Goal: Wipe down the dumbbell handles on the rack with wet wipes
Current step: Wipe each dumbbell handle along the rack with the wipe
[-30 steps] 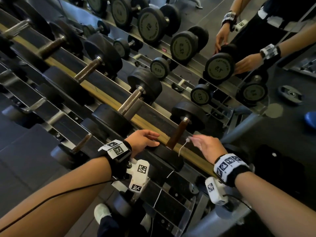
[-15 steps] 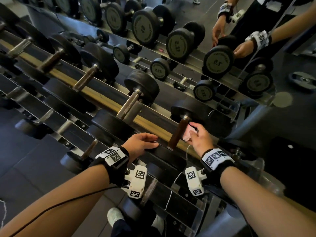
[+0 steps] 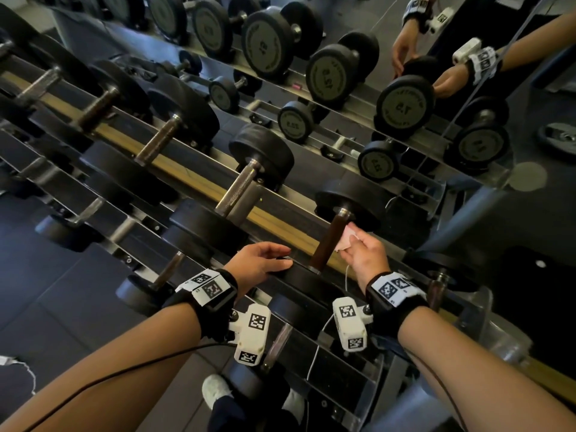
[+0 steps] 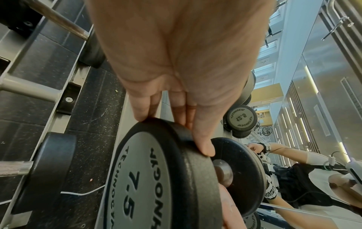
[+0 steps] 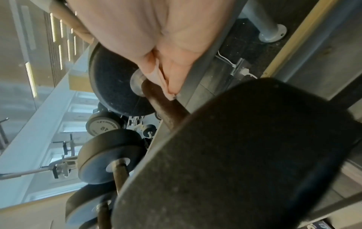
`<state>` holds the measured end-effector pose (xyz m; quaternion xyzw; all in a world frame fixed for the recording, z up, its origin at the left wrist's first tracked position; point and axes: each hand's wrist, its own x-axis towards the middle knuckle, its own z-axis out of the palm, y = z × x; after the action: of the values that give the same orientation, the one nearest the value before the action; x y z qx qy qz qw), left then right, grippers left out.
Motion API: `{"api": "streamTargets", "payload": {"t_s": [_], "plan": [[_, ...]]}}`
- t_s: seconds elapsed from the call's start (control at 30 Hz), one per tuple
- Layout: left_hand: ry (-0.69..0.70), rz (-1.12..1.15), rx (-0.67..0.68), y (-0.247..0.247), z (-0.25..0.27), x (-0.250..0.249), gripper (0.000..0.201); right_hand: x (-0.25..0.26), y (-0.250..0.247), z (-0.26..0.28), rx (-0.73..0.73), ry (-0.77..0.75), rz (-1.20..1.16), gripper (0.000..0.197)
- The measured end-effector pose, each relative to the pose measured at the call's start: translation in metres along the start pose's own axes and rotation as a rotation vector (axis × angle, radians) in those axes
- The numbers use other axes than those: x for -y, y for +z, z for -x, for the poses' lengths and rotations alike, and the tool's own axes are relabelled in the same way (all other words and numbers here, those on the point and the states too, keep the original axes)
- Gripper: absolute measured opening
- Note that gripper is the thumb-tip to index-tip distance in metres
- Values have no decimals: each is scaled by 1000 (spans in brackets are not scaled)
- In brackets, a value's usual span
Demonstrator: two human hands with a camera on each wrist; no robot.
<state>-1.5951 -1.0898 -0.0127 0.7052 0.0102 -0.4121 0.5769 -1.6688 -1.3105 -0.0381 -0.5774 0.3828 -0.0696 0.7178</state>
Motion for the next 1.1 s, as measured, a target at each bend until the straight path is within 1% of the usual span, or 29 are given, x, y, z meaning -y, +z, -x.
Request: {"api": "streamTargets", "payload": {"t_s": [0.07,0.23,0.33,0.5,0.57,0.67,0.73,0.8,0.97,1.03,1.1], "plan": [[-5,-2,1,0,0,0,27,-4,0,-2,3,2,-31,38],[-9,4,11,-1,-1,1,27,-20,-10,14,175,89,26,34],[-10,10,15,-2,1,-1,27,-13,-8,10,150,100,4,35],[-4,23,20,0,4,-2,27,8,-1,-8,22,47,-201,37],[1,52,19,1,6,-2,26,7,0,0,39,33,-178,39],[1,49,15,2,7,-4,26,-6,-7,20,130,-15,-54,41],[1,40,12,2,8,-5,26,-11,-13,24,176,-34,-36,40],[-4,40,16,2,8,-6,26,-5,-13,19,173,-39,-43,38],[-7,39,17,1,9,-6,25,6,-2,3,67,-26,-166,38],[-9,39,16,1,9,-6,26,1,0,11,64,-13,-129,39],[-8,44,18,1,9,-6,25,-8,-2,27,108,8,-65,38]]}}
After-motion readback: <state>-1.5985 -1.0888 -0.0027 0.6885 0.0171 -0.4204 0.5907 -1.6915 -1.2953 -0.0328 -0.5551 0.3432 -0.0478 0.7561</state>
